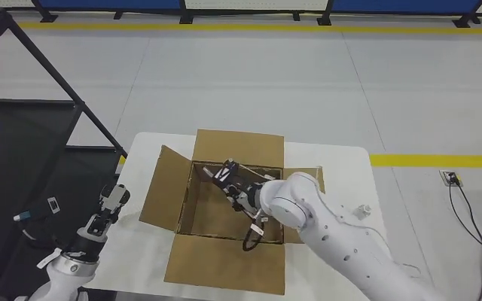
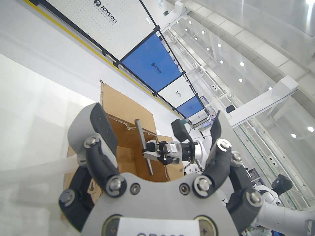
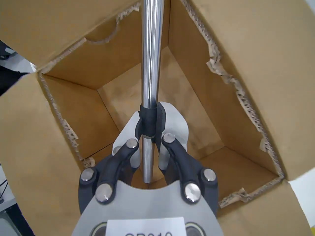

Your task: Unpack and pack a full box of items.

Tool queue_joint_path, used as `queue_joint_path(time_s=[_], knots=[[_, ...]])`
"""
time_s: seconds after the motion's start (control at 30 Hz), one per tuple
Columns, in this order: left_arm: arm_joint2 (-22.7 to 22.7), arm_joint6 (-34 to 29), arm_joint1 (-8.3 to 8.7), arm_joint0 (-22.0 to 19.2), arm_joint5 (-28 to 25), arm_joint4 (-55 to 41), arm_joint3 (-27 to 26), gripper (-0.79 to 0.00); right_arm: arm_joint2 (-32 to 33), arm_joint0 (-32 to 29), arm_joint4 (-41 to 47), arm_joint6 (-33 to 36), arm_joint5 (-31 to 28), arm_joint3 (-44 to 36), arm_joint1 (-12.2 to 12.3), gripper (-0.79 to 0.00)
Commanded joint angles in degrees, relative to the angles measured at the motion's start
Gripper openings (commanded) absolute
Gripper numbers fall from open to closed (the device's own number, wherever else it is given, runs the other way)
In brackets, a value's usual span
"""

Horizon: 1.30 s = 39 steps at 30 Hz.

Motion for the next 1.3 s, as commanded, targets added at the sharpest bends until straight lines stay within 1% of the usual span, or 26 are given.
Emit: queue_joint_path(time_s=[0.0,0.13,0.27,0.37,0.5,0.63,0.67,0.7,0.73,0.77,0.8,0.83,0.93,1.07,1.17,1.27], knots=[[0.0,0.0,0.00,0.0,0.0,0.0,0.0,0.000,-2.3,1.4,0.9,0.2,-0.8,4.7,-1.2,-0.785],[0.0,0.0,0.00,0.0,0.0,0.0,0.0,0.000,-5.3,4.0,2.0,-0.1,-2.0,13.1,-3.2,-0.785],[0.0,0.0,0.00,0.0,0.0,0.0,0.0,0.000,-8.4,6.2,0.6,-0.3,1.0,21.2,-5.7,-0.785],[0.0,0.0,0.00,0.0,0.0,0.0,0.0,0.000,-10.0,7.3,1.6,-0.7,1.5,26.9,-7.6,-0.785],[0.0,0.0,0.00,0.0,0.0,0.0,0.0,0.000,-11.7,8.6,3.5,-1.2,0.0,33.1,-10.1,-0.785],[0.0,0.0,0.00,0.0,0.0,0.0,0.0,0.000,-12.6,9.8,4.5,-2.5,-1.2,37.4,-12.2,-0.785],[0.0,0.0,0.00,0.0,0.0,0.0,0.0,0.000,-12.7,10.1,4.6,-2.7,-1.4,38.3,-12.7,-0.733],[0.0,0.0,0.00,0.0,0.0,0.0,0.0,0.000,-12.9,10.3,4.8,-2.9,-1.6,39.1,-13.1,-0.662],[0.0,0.0,0.00,0.0,0.0,0.0,0.0,0.000,-13.0,10.6,4.9,-3.2,-1.8,39.9,-13.5,-0.631],[0.0,0.0,0.00,0.0,0.0,0.0,0.0,0.000,-13.1,10.8,4.9,-3.3,-2.0,40.5,-13.8,-0.622],[0.0,0.0,0.00,0.0,0.0,0.0,0.0,0.000,-13.1,11.0,5.0,-3.4,-2.2,41.1,-14.2,-0.594],[0.0,0.0,0.00,0.0,0.0,0.0,0.0,0.000,-13.0,11.3,5.2,-3.7,-2.6,41.6,-14.4,-0.579],[0.0,0.0,0.00,0.0,0.0,0.0,0.0,0.000,-12.3,11.9,6.0,-4.6,-3.9,42.5,-14.9,-0.576],[0.0,0.0,0.00,0.0,0.0,0.0,0.0,0.000,-11.2,12.3,6.2,-5.0,-5.0,41.4,-14.7,-0.542],[0.0,0.0,0.00,0.0,0.0,0.0,0.0,0.000,-9.8,12.0,6.5,-4.5,-6.3,38.0,-13.9,-0.517],[0.0,0.0,0.00,0.0,0.0,0.0,0.0,0.000,-7.6,10.7,5.6,-3.3,-5.9,31.7,-12.2,-0.477]])
